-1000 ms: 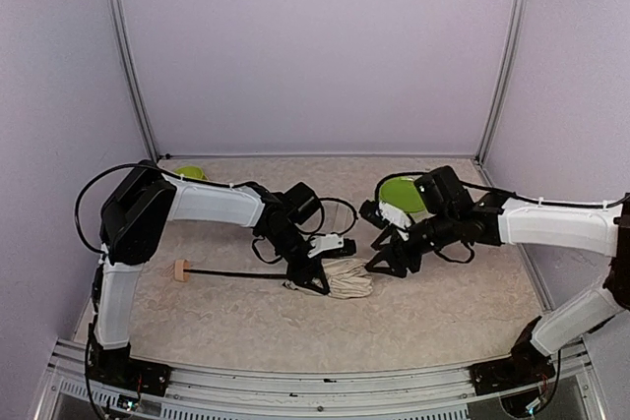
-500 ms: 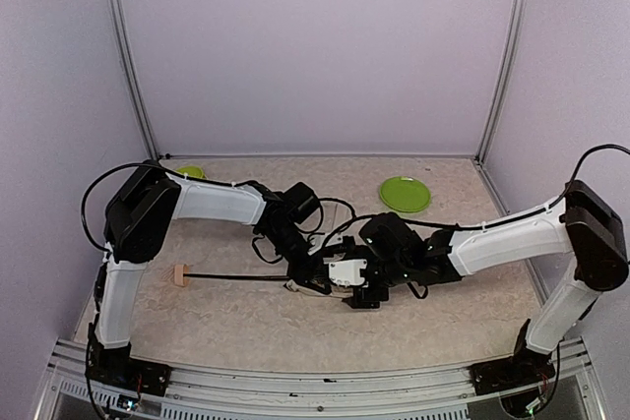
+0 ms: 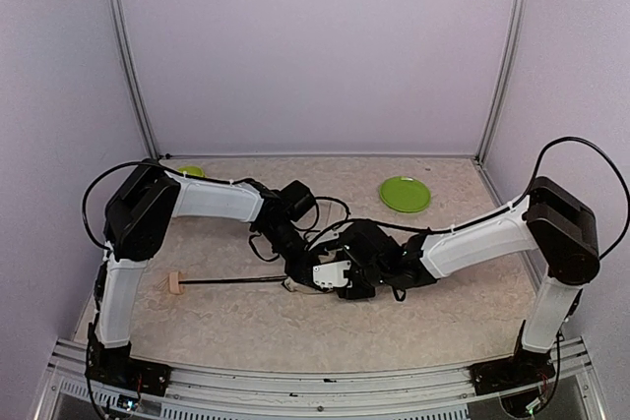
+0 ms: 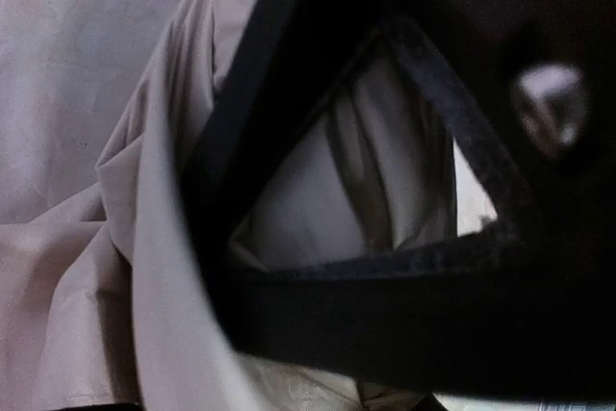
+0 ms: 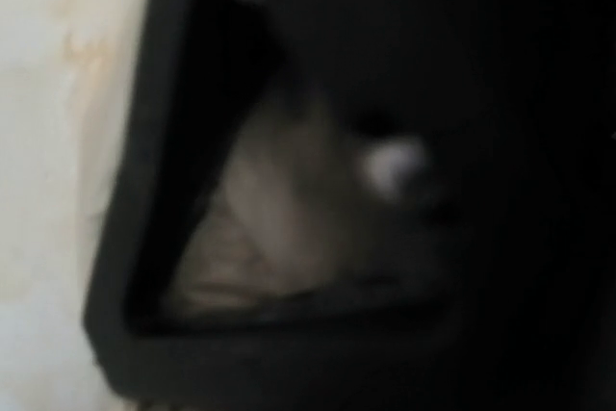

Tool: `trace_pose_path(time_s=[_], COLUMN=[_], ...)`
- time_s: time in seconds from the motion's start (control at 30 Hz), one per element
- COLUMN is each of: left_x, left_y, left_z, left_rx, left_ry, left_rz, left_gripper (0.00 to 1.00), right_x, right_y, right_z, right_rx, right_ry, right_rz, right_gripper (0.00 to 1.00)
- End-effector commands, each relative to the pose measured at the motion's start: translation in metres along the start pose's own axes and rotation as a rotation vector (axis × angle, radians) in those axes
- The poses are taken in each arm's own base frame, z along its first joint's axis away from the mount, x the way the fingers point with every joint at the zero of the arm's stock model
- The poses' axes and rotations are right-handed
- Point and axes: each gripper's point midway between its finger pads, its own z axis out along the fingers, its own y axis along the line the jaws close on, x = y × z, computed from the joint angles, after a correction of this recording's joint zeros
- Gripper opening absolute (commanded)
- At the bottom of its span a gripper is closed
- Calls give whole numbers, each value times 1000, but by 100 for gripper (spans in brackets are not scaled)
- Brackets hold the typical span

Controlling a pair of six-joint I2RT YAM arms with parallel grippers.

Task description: Put away the umbrella

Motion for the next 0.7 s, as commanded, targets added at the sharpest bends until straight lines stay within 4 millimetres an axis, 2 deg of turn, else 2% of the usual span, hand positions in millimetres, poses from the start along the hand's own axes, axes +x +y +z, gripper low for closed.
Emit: trace_pose_path(time_s=[0.0, 0.07, 0.13, 0.23, 0.3, 0.37, 0.43, 0.53, 0.67], left_x=[83, 75, 61, 33, 17, 3, 0, -12, -28], left_y=[-23, -15, 2, 28, 42, 54, 61, 62, 57], left_z=[38, 32, 19, -11, -35, -64, -83, -120, -185], left_rx=[98, 58, -11, -126, -200, -279, -343, -405, -480], left_ry=[260, 233, 179, 60, -35, -136, -187, -269, -475], left_rz=[-85, -90, -115, -141, -151, -151, -147, -135, -131], left_gripper=[20, 28, 44, 64, 72, 78, 82, 84, 88], right_x=[32, 33, 35, 36, 43, 48, 50, 51, 53], right_y=[33, 44, 57, 79, 93, 104, 113, 123, 130], right_z=[20, 16, 10, 2, -1, -4, -7, -14, -21], right_rx=[-123, -184, -254, -375, -442, -498, -547, -637, -736], right_ry=[125, 130, 142, 162, 202, 238, 260, 289, 329], right_rz=[51, 78, 113, 173, 207, 236, 262, 328, 420], right_gripper=[28, 19, 13, 8, 4, 1, 0, 0, 0])
